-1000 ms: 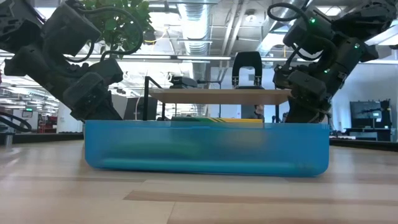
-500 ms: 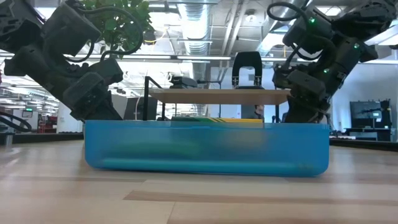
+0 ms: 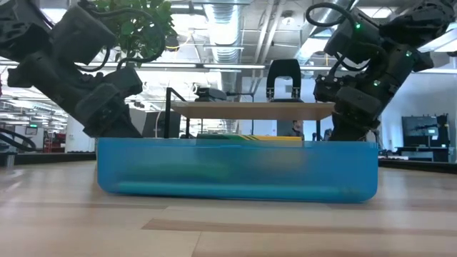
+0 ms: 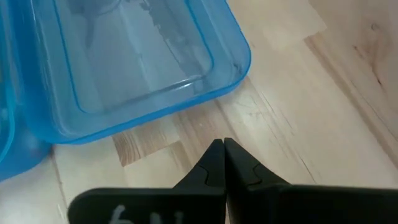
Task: Pack school essentials
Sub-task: Close the supply box
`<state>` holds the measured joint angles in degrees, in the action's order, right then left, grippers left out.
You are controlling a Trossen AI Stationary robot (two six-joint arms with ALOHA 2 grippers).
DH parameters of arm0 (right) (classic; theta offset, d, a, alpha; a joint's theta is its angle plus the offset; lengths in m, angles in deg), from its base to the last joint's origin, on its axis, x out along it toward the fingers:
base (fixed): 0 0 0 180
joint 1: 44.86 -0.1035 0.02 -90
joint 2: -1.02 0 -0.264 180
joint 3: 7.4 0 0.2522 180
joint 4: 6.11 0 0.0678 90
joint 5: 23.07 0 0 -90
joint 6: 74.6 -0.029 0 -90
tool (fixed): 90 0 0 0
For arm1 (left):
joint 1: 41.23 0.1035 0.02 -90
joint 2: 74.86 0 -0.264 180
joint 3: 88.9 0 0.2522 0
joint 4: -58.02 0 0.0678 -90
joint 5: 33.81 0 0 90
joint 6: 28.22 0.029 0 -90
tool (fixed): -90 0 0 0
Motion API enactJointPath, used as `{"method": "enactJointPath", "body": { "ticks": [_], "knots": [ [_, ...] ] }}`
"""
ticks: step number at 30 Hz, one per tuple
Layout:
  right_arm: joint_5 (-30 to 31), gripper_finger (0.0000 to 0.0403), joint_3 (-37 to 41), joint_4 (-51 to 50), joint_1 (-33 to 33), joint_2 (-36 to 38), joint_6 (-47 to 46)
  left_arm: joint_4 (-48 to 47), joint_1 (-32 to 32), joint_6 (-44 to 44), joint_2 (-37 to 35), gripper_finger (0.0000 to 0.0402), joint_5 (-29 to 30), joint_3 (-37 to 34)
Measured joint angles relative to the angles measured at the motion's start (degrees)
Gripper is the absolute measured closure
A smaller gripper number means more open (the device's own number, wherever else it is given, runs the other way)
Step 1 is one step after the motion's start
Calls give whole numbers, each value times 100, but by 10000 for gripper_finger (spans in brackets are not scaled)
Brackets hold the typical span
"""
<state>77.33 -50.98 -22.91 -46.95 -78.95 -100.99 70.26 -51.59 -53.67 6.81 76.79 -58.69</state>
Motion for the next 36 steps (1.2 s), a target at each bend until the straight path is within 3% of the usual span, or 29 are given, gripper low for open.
{"method": "enactJointPath", "body": {
  "ticks": [9, 36],
  "knots": [
    [0, 394, -2, -527, -7, 0, 298, 143, 298, 376, -2, 233, -352, 76],
    [-61, 394, -193, -911, 118, 0, 738, -42, 530, 550, -2, 233, -435, 81]
  ]
}}
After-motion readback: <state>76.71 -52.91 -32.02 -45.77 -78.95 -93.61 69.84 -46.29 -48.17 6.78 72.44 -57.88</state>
